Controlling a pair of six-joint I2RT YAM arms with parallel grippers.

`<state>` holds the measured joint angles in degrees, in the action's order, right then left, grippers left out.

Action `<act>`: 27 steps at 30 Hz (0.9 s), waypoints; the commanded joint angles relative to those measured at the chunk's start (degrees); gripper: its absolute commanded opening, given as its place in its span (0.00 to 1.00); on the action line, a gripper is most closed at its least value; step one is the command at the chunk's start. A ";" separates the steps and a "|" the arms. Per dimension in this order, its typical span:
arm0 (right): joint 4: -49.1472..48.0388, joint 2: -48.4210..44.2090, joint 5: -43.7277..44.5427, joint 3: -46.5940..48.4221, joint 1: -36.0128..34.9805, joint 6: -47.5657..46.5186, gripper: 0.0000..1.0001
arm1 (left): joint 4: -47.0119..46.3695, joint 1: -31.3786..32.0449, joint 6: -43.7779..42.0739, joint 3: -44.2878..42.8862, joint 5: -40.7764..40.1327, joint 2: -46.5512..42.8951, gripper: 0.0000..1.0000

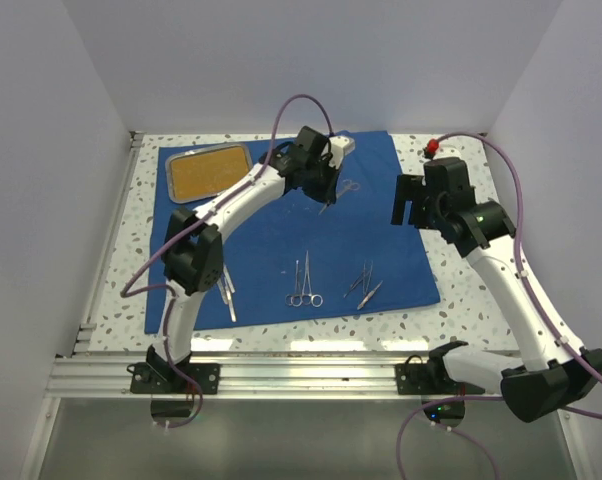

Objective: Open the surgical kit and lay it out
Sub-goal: Pick up the medical item from the surgical kit, then place the medical item in the surgical kit.

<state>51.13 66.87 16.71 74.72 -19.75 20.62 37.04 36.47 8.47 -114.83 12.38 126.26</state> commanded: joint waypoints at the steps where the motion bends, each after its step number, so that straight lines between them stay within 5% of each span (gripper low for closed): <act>1: -6.65 -0.07 -5.27 2.72 -1.69 -9.53 0.87 | 3.30 0.01 1.55 2.50 9.73 -8.48 0.00; 11: -5.17 -3.84 -11.51 2.10 -15.22 -28.61 0.93 | 4.88 2.29 1.37 21.56 22.77 -21.65 0.00; 27: -1.38 -7.28 -21.19 -5.19 -21.74 -30.20 0.98 | 4.63 2.29 9.45 23.85 34.02 -30.72 0.00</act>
<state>49.39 60.58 -2.37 70.52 -41.21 -8.12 43.59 38.98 14.06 -92.42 42.17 97.78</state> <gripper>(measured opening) 0.983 0.034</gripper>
